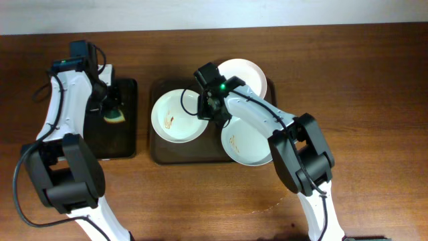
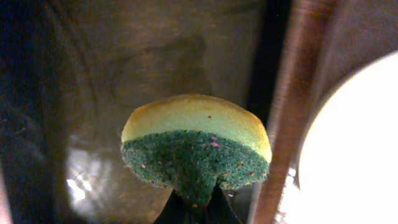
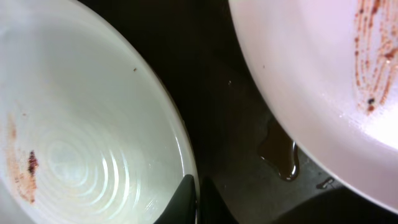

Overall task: Clean dirty plates on tray and stack at the side
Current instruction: 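Grasp the green-yellow sponge from the black tray with the left gripper, then scrub the left white plate with the sponge while right gripper holds it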

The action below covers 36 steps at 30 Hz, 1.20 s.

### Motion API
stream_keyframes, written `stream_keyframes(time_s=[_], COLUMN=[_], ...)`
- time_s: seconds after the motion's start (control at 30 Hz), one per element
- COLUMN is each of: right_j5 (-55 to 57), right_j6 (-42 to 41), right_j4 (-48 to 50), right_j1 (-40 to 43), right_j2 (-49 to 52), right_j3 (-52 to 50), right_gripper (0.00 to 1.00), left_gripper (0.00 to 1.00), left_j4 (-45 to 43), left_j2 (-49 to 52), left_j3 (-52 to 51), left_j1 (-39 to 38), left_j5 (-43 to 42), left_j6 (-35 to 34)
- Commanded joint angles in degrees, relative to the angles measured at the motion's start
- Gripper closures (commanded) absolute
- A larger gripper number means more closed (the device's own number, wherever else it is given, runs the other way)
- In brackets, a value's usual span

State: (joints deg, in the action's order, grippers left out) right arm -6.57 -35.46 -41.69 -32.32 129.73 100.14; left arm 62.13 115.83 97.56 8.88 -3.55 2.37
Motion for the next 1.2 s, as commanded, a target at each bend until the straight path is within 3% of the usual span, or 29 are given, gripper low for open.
stream_keyframes(time_s=[0.0,0.1,0.2,0.43,0.63,0.73,0.8,0.9,0.97,1.17], right_j5=[-4.87,-5.09,-5.11,-5.27,-5.22,-5.25,-5.25,-5.25,-5.25,-5.25], right_j6=[2.58,2.67,2.64,2.64,2.67,2.67,2.64,2.67,2.67,2.67], right_j4=[0.17,-0.17,-0.52,-0.48,-0.46,-0.46,-0.48,-0.48,-0.46,-0.46], right_j1=[1.44,1.44,1.70,1.70,1.70,1.70,1.70,1.68,1.70,1.70], right_j2=[1.36,1.36,1.36,1.36,1.36,1.36,1.36,1.36,1.36,1.36], right_j3=[0.72,0.70,0.70,0.70,0.70,0.70,0.70,0.70,0.70,0.70], right_gripper=[0.96,0.96,0.96,0.96,0.96,0.96,0.96,0.96,0.96,0.96], left_gripper=[0.99,0.99,0.99,0.99,0.99,0.99,0.99,0.99,0.99,0.99], left_j4=[0.37,0.37,-0.50,-16.26,-12.52,-9.64,-13.86,-21.88,-25.46,-10.60], left_j2=[-0.90,-0.90,-0.44,3.54,9.49,9.40,9.49,9.68,9.75,9.73], left_j3=[0.70,0.68,0.42,-9.42,-10.62,-10.36,-10.36,-10.36,-10.36,-10.36], left_j1=[-3.37,-6.75,-9.25,-16.33,-16.98,-16.70,-15.93,-14.97,-15.23,-16.06], left_j5=[-8.81,-8.76,-8.76,-9.29,-10.34,-20.20,-20.39,-5.95,2.14,3.32], left_j6=[5.49,5.40,0.20,-0.22,-3.72,2.10,3.08,-5.27,-6.25,-6.27])
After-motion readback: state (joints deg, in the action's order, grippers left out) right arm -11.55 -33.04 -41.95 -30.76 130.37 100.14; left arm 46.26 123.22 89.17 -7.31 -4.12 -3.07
